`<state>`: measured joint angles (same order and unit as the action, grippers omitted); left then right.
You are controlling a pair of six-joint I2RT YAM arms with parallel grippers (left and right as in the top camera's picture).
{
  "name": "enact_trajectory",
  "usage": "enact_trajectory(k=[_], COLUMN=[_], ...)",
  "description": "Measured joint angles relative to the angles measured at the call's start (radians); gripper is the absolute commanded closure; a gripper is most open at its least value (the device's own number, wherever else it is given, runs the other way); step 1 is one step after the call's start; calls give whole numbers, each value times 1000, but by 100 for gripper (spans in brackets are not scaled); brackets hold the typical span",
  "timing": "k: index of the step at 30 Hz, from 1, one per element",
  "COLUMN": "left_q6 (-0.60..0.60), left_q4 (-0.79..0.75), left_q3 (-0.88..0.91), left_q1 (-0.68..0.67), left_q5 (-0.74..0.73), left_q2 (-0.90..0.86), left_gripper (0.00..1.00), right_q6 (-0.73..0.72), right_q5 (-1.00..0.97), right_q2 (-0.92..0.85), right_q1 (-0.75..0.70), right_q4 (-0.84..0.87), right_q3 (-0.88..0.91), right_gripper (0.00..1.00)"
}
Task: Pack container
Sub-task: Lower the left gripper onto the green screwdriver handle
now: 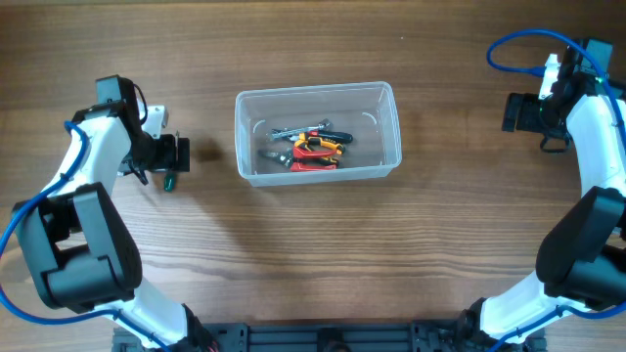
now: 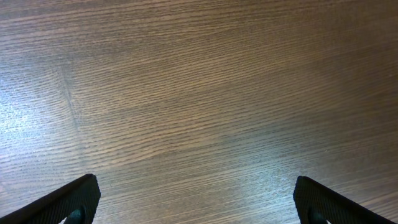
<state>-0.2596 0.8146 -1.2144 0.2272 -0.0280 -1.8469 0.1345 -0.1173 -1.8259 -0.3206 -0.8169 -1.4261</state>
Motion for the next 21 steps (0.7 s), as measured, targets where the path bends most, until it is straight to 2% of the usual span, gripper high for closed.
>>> enact_trajectory(k=[21], left_q6=[-54], left_q4=[23], left_q3=[0], left_q1=[0], left_q5=[4], left_q2=[-3], left_gripper=[0], right_q6=[0], right_q5=[0], right_q2=[0], right_q1=[0], right_q4=[0], right_q3=[0], right_gripper=[0])
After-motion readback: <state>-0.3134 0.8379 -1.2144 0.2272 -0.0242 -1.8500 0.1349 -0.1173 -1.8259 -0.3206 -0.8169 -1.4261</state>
